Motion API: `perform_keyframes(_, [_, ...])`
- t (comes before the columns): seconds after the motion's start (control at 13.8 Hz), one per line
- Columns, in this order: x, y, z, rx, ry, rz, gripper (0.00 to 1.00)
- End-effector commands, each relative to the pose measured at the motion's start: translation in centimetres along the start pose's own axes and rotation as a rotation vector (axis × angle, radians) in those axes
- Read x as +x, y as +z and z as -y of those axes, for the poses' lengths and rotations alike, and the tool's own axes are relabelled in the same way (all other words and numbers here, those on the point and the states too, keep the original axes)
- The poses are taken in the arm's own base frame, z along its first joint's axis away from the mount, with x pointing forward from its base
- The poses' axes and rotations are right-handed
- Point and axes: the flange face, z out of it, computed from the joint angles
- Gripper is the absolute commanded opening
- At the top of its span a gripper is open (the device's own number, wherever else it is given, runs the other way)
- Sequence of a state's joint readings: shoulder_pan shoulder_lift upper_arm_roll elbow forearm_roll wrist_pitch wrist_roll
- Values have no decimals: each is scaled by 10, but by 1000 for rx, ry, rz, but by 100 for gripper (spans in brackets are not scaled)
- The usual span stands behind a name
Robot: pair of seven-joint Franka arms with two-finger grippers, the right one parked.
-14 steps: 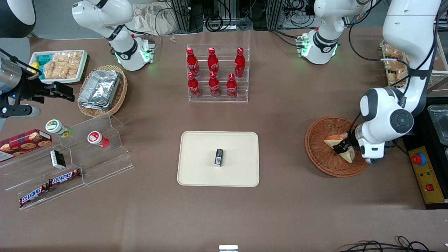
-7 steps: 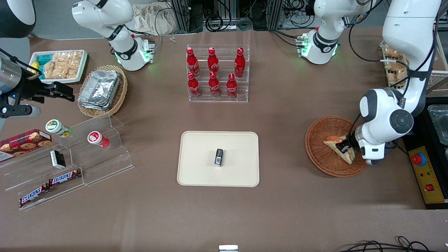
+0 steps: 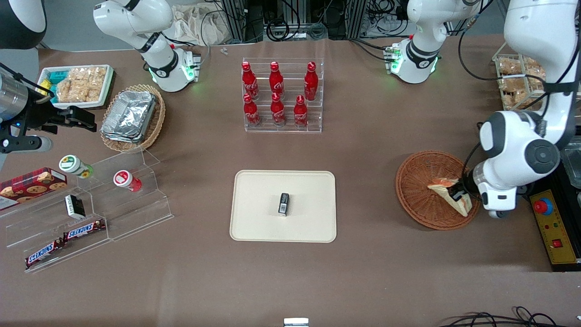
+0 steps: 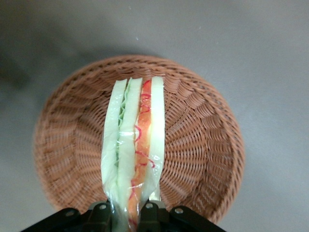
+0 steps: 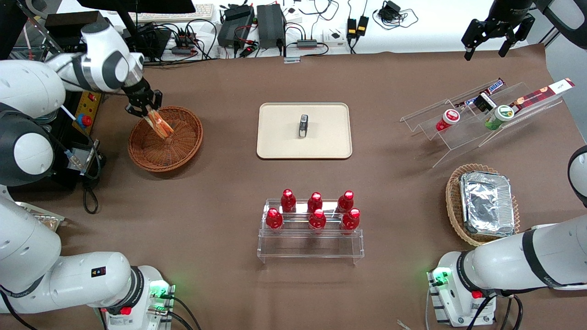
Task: Place sandwich from basket to tray
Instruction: 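Lift the sandwich up out of the basket with the left gripper, then carry the sandwich toward the white tray beside the black box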
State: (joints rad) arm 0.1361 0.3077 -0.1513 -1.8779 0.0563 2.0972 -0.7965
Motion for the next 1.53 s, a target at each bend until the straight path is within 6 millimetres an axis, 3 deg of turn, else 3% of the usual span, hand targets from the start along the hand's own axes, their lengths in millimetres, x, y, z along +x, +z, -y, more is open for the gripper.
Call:
perform_keyframes(0.0, [10, -74, -10, 29, 25, 0, 0])
perform_keyframes(0.15, [10, -124, -11, 31, 43, 3, 0])
perform_keyframes(0.29, [-1, -174, -20, 22, 108, 7, 0])
perform_keyframes(0.44, [-21, -199, -38, -8, 297, 2, 1])
perform_keyframes(0.65, [-66, -209, -81, -49, 437, 1, 6])
perform_keyframes(0.73, [-79, -202, -97, -55, 482, 12, 0])
perform_keyframes(0.87, [-113, -186, -132, -55, 565, 35, 0])
perform_keyframes(1.09, [-178, -138, -190, 15, 664, 60, 0])
perform_keyframes(1.31, [-213, -92, -240, 12, 647, 117, 0])
perform_keyframes(1.45, [-226, -64, -259, -6, 672, 118, 0])
